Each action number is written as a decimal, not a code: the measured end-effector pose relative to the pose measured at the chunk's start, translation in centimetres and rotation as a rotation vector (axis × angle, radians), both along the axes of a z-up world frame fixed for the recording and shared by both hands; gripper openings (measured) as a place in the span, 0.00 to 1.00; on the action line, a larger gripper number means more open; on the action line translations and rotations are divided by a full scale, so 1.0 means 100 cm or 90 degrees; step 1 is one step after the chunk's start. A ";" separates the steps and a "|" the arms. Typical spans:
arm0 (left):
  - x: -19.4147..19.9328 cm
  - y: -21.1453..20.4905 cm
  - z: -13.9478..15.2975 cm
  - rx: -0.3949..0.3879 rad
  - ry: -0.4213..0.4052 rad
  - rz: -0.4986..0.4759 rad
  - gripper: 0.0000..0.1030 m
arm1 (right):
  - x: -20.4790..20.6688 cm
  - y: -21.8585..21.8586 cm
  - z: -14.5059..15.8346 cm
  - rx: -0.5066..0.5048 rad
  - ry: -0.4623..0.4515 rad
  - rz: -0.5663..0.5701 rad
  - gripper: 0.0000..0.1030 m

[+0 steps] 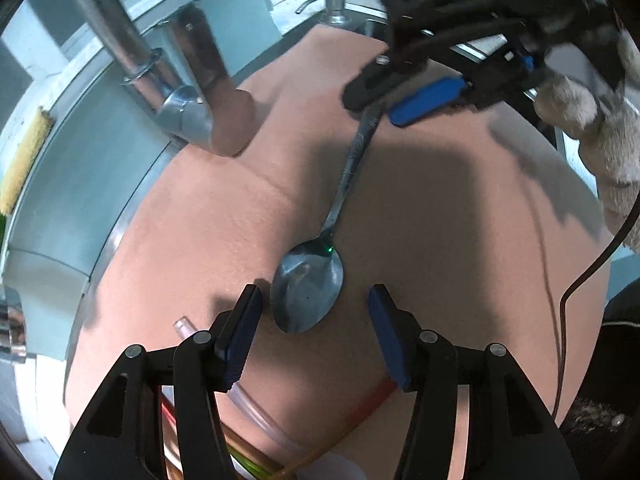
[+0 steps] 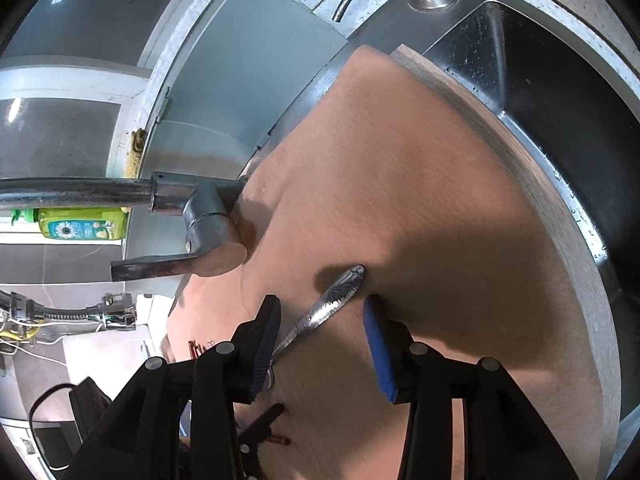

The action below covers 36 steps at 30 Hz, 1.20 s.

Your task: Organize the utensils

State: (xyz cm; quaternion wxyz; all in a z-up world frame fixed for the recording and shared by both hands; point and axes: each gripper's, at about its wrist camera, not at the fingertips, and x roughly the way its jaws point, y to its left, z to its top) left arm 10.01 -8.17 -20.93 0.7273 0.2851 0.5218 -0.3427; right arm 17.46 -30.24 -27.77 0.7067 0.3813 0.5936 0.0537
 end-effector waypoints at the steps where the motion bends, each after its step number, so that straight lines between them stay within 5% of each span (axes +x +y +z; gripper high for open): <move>1: -0.001 -0.001 -0.001 0.001 -0.002 -0.004 0.53 | 0.002 0.002 0.000 -0.006 0.002 -0.001 0.38; 10: -0.009 -0.008 -0.001 -0.017 -0.003 -0.040 0.35 | 0.015 0.019 0.006 -0.075 0.017 0.005 0.38; 15: -0.016 -0.017 -0.002 -0.014 -0.009 -0.041 0.32 | 0.015 0.017 0.004 -0.086 0.020 0.002 0.18; 24: -0.023 -0.022 0.001 -0.012 -0.026 -0.035 0.32 | 0.007 -0.001 -0.004 -0.032 0.024 -0.012 0.00; 32: -0.018 -0.010 0.000 -0.018 -0.018 -0.026 0.32 | 0.007 -0.004 -0.008 -0.001 0.010 0.018 0.02; 36: -0.014 -0.009 -0.001 -0.027 -0.012 -0.023 0.32 | 0.011 -0.005 -0.002 -0.028 0.001 0.054 0.12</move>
